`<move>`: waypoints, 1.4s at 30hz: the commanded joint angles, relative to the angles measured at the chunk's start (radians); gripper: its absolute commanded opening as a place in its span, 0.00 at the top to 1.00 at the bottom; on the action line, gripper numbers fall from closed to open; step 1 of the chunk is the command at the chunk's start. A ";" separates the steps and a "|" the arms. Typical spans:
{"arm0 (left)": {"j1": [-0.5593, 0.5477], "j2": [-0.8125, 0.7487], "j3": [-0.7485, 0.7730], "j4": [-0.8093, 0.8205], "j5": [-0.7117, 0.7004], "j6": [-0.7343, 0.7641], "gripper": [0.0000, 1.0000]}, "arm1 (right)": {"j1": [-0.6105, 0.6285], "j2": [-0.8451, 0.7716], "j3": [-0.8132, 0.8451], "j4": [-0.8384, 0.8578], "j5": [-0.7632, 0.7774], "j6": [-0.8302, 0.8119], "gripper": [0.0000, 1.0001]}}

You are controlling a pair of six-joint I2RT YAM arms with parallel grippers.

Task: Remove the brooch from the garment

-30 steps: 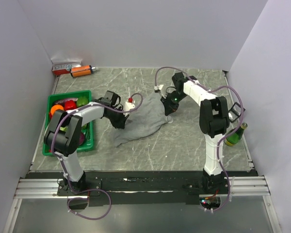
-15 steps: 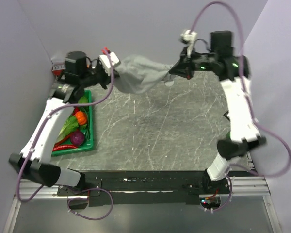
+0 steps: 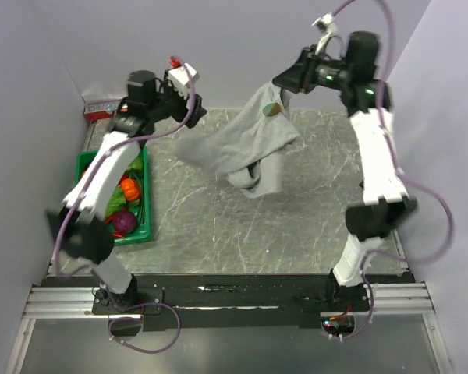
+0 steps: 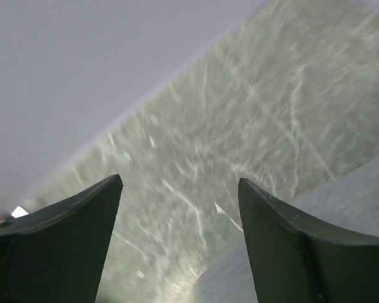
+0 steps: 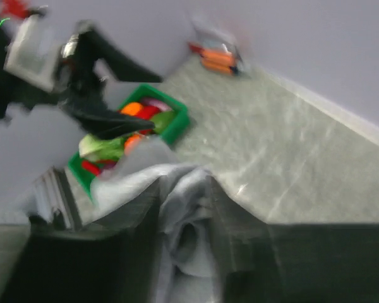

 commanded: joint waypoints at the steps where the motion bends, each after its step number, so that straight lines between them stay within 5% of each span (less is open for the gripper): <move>1: 0.019 0.137 0.046 0.033 -0.114 -0.219 0.18 | -0.028 0.198 -0.065 -0.009 0.246 0.123 0.30; 8: 0.016 0.031 -0.227 0.047 0.054 -0.216 0.16 | -0.093 0.157 -0.284 -0.071 0.252 -0.025 0.18; 13: -0.095 0.019 -0.350 0.001 0.165 -0.022 0.24 | -0.059 0.146 -0.330 -0.207 0.241 -0.391 0.34; 18: -0.236 0.208 -0.266 0.024 0.129 0.048 0.33 | 0.008 0.099 -0.588 -0.203 0.381 -0.701 0.44; 26: -0.251 0.477 -0.099 0.247 -0.014 -0.253 0.31 | 0.054 0.050 -0.872 -0.013 0.479 -0.777 0.31; 32: -0.253 0.641 0.019 0.272 -0.004 -0.331 0.36 | 0.133 0.088 -0.895 0.039 0.505 -0.850 0.28; 38: -0.207 0.643 0.000 0.260 0.012 -0.363 0.83 | 0.214 0.091 -0.947 0.108 0.561 -0.879 0.22; 39: -0.196 0.635 -0.003 0.261 0.016 -0.377 0.96 | 0.225 0.102 -0.946 0.114 0.589 -0.876 0.26; 40: -0.186 0.626 -0.005 0.261 0.024 -0.400 0.99 | 0.241 0.108 -0.940 0.128 0.613 -0.876 0.31; 42: -0.143 0.579 -0.017 0.267 0.070 -0.425 0.99 | 0.251 0.129 -0.921 0.124 0.685 -0.866 0.59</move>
